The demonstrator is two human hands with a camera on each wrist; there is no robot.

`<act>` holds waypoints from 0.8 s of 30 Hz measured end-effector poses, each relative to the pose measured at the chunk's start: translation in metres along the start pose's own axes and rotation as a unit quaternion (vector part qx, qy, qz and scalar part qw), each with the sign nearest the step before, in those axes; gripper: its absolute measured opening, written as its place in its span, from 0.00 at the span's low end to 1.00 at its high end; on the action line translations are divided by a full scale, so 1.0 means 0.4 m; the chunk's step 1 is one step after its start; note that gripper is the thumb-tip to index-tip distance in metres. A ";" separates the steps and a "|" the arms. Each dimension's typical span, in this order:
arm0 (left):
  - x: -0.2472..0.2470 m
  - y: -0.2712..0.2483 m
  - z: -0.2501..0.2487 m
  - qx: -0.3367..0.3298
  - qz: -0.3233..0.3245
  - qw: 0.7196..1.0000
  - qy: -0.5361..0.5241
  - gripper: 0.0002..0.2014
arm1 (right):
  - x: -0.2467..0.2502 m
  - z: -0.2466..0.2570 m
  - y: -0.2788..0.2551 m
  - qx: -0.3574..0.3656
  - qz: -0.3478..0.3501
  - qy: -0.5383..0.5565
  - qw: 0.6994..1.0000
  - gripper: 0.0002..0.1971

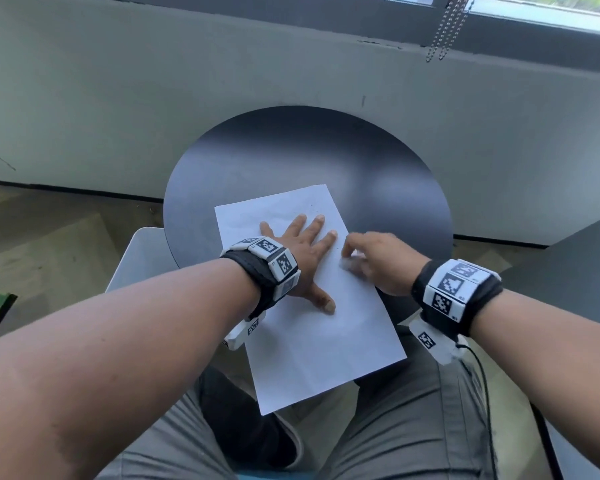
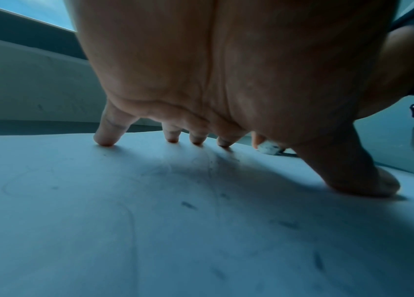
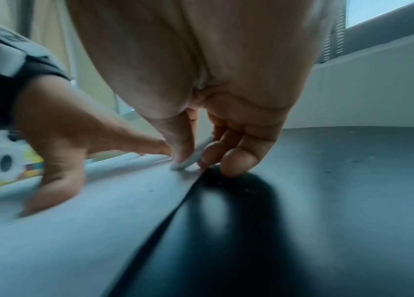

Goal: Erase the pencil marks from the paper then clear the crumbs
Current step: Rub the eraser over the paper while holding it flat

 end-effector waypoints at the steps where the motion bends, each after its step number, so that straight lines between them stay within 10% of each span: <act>1: 0.000 -0.001 0.000 0.001 -0.001 1.000 0.000 0.70 | 0.004 -0.005 0.002 -0.018 -0.025 0.005 1.000 0.10; 7: -0.002 0.000 0.001 0.000 -0.003 1.000 -0.006 0.70 | -0.013 0.027 -0.057 0.076 0.109 -0.060 0.989 0.08; 12: -0.012 -0.007 0.001 0.003 -0.017 1.000 0.002 0.69 | 0.005 0.019 0.037 -0.043 -0.046 0.023 0.998 0.10; 24: -0.017 -0.068 0.081 -0.034 0.001 0.999 0.034 0.69 | -0.024 0.052 0.027 -0.049 -0.054 -0.043 0.996 0.11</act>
Point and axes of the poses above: each hand's wrist, its own y-axis towards the middle knuckle, its own x-axis out of the back of the hand, z = x × y, the point moved 2 cm from there along y, towards the middle knuckle, and after that the axes turned 2 degrees about -x, right-handed, at the moved point
